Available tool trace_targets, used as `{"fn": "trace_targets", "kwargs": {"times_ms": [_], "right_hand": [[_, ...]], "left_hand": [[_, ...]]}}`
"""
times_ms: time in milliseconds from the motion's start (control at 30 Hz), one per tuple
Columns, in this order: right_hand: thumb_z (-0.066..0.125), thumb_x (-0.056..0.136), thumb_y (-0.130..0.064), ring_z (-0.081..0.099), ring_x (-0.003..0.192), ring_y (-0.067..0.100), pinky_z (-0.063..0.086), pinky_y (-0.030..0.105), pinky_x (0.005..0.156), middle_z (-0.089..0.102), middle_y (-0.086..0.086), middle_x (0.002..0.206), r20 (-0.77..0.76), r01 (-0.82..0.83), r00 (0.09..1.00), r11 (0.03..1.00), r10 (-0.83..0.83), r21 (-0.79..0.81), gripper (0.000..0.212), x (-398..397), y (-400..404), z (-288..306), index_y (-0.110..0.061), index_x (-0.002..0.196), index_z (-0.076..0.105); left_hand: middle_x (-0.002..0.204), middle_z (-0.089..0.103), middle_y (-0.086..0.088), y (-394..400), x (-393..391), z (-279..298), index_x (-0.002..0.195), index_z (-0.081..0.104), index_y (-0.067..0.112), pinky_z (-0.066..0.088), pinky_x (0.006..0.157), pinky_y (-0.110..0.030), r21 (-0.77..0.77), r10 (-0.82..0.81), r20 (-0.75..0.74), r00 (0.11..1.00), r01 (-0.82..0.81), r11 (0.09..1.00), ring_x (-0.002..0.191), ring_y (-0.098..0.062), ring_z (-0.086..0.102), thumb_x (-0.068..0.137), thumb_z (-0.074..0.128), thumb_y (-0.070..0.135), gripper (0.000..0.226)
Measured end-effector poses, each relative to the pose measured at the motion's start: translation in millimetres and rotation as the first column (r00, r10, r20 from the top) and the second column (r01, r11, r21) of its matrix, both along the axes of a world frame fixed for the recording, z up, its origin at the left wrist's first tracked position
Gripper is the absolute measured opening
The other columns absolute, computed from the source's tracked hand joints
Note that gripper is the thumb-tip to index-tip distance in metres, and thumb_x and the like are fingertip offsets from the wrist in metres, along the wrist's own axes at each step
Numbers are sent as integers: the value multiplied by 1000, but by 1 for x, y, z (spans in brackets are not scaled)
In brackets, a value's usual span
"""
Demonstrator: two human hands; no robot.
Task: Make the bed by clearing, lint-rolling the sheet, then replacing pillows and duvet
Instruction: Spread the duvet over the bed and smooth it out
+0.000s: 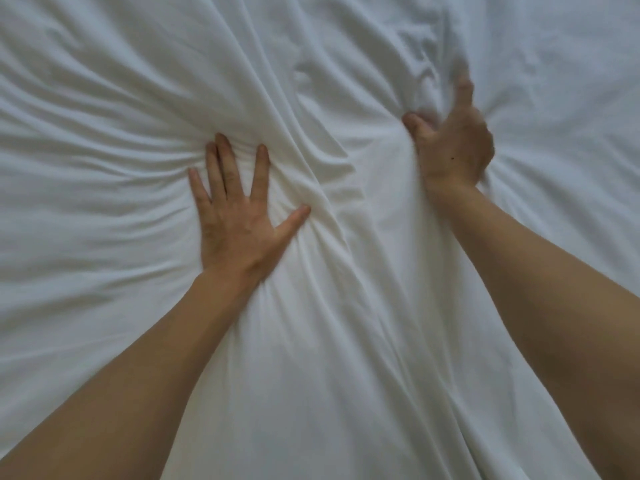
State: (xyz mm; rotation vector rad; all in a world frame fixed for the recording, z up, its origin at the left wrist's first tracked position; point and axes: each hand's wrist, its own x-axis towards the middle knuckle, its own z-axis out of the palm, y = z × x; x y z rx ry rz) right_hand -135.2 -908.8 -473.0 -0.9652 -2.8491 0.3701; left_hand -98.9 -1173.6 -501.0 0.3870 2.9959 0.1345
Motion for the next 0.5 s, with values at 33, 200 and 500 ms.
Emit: {"fn": "trace_targets", "kwargs": {"times_ms": [33,200,500], "right_hand": [[55,91,-42,60,97,32,44,37,81,64,12,108,15,-79,997,997,79,8,71,1,-3,2,-33,151,20],[38,100,-21,60,86,41,45,44,73,63,23,97,152,-372,922,923,356,98,43,12,19,31,-29,142,39],[40,98,-15,59,85,50,40,44,70,58,36,96,309,-358,914,883,264,304,38,4,126,72,-22,134,50]], "left_hand": [[159,-8,-25,0,0,0,156,-2,23,-2,119,-56,2,1,-2,1000,-1,1000,149,-34,-8,88,18,80,91],[160,-4,-24,-2,3,14,156,3,22,-1,119,-55,69,17,21,1000,-18,997,149,-34,-4,90,21,73,86],[160,8,-24,-49,-25,22,155,18,19,2,116,-60,129,145,-108,984,-131,983,147,-42,7,96,26,56,70]]}}
